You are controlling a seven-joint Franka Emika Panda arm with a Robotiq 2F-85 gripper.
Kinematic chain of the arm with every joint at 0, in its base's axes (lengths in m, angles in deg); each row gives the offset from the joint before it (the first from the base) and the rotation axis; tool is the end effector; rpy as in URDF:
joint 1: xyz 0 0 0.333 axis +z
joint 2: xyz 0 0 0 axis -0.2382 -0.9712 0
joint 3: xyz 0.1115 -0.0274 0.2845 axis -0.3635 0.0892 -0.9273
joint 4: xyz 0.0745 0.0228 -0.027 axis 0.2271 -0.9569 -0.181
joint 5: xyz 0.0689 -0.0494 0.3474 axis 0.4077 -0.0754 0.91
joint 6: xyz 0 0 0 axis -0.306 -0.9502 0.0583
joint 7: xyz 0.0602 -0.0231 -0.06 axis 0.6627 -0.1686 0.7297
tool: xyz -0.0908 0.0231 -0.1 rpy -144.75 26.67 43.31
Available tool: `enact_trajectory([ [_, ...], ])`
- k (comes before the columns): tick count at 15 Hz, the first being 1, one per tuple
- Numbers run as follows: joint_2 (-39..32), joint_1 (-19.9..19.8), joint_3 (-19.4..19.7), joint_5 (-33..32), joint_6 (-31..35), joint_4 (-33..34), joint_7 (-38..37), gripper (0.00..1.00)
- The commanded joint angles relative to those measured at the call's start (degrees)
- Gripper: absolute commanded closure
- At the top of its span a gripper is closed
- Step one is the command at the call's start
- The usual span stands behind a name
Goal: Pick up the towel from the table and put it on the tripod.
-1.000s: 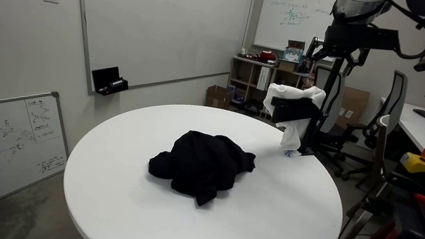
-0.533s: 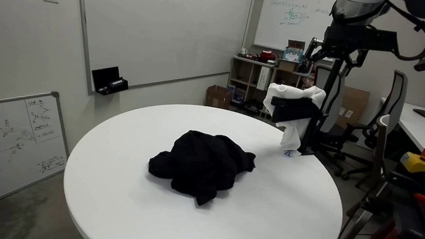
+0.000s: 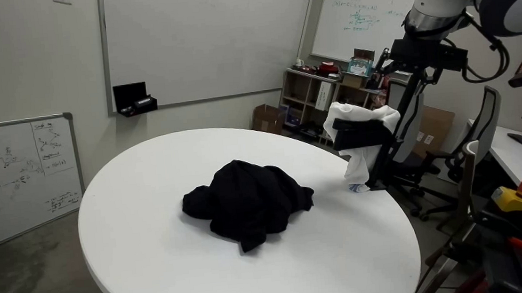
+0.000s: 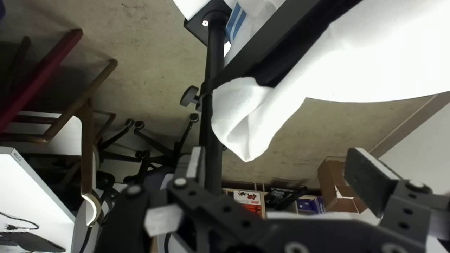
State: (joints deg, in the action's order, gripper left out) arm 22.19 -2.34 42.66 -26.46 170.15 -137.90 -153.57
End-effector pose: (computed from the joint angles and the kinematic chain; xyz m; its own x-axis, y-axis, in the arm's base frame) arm 0.4161 -0.2272 0.3022 0.1741 -0.8096 0.5605 -0.9775 -0.2108 -0.0008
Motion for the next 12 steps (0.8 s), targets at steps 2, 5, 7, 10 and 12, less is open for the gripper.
enact_trajectory([
  [2,-8.09,-0.59,2.07,-0.58,5.35,4.97,-1.35,0.0],
  [5,-12.76,-0.2,2.71,0.62,7.5,7.82,-0.61,0.0],
  [7,-15.77,-0.9,1.98,0.62,8.19,10.17,-1.14,0.0],
  [10,-19.51,-0.87,1.66,1.58,8.2,13.53,-0.84,0.02],
  [12,-21.39,0.9,3.09,3.17,8.25,15.02,0.13,0.26],
])
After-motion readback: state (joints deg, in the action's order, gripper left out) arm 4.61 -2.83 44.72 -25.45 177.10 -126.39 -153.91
